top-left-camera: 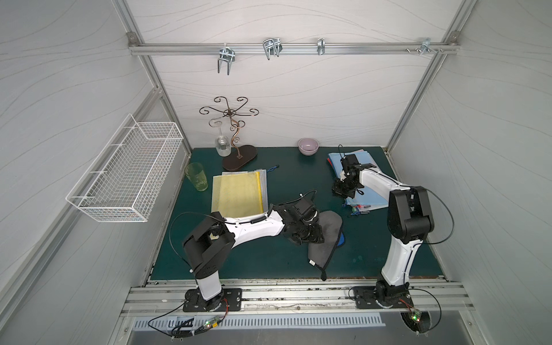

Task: Wipe the document bag
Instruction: Place the cleaning item at the center of the board, then adjust the document bag at the center of the board.

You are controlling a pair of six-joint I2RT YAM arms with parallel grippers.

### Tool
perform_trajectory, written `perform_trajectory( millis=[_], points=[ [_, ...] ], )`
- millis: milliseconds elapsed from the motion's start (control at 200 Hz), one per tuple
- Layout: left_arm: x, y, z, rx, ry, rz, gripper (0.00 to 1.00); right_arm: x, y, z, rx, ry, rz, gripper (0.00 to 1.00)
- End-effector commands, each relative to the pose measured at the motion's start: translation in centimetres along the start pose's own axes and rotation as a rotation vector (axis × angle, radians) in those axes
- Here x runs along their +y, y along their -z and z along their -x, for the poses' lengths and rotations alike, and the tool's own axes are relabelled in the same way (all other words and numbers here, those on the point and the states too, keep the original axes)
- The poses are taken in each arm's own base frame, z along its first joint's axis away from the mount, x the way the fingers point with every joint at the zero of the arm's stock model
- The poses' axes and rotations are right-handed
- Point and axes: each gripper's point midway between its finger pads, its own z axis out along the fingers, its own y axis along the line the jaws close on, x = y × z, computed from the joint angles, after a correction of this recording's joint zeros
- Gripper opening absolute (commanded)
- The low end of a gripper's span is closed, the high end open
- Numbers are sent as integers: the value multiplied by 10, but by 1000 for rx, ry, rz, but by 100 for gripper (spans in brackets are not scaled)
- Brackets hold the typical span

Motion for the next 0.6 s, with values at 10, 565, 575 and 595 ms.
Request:
perform_trajectory(
  millis=[10,565,575,595],
  points=[
    [-5,9,4,-46,-16,-11,61,-28,-1,20,-46,1,-142,16],
    [10,56,18,-178,13,12,63,-82,-6,23,-81,-40,-367,16],
    [11,56,18,-180,14,13,63,-82,-5,23,-87,-37,-368,16],
    [11,56,18,-180,16,16,63,-80,-1,24,-99,-30,-367,16]
  ],
)
